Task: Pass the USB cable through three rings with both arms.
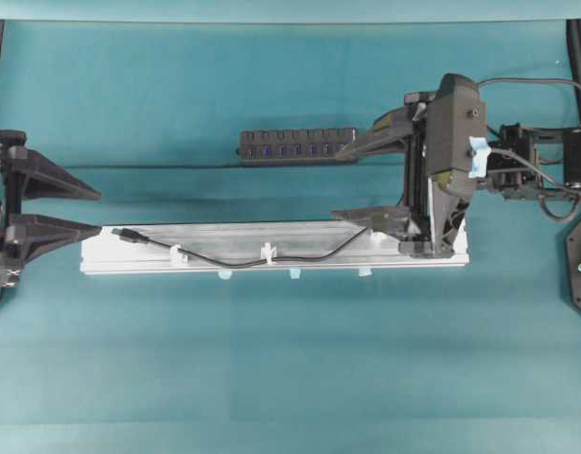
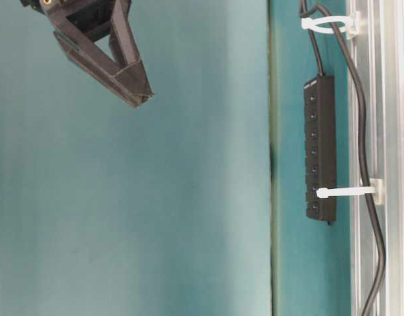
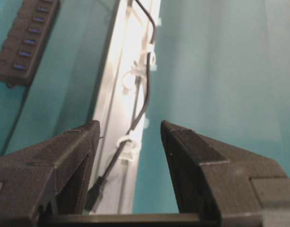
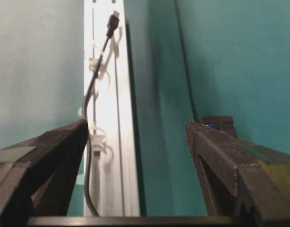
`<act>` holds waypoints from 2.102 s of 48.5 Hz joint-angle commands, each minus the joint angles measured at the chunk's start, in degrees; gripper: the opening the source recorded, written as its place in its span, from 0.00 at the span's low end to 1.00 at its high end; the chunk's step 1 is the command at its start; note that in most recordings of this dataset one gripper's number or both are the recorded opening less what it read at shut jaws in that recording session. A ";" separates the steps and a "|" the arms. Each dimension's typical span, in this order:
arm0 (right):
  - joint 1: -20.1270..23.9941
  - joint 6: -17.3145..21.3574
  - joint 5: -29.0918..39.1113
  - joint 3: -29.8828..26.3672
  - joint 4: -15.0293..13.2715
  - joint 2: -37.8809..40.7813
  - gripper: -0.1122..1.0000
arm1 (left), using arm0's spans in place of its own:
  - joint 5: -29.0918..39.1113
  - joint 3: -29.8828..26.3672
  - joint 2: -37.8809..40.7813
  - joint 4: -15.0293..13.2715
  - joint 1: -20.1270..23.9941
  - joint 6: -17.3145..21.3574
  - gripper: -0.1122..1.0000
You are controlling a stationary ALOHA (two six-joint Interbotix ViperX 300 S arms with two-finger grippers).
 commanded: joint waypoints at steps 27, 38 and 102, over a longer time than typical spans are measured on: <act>0.44 0.44 -0.18 -2.29 0.18 0.97 0.53 | 0.09 -0.53 0.26 0.09 0.09 0.00 0.65; 0.44 0.53 -0.09 -2.11 0.18 0.97 0.53 | 0.09 -0.53 0.18 0.09 0.09 0.00 0.65; 0.44 0.44 2.02 -1.85 0.09 1.49 0.53 | 0.00 -0.53 -0.09 0.09 0.00 0.00 0.65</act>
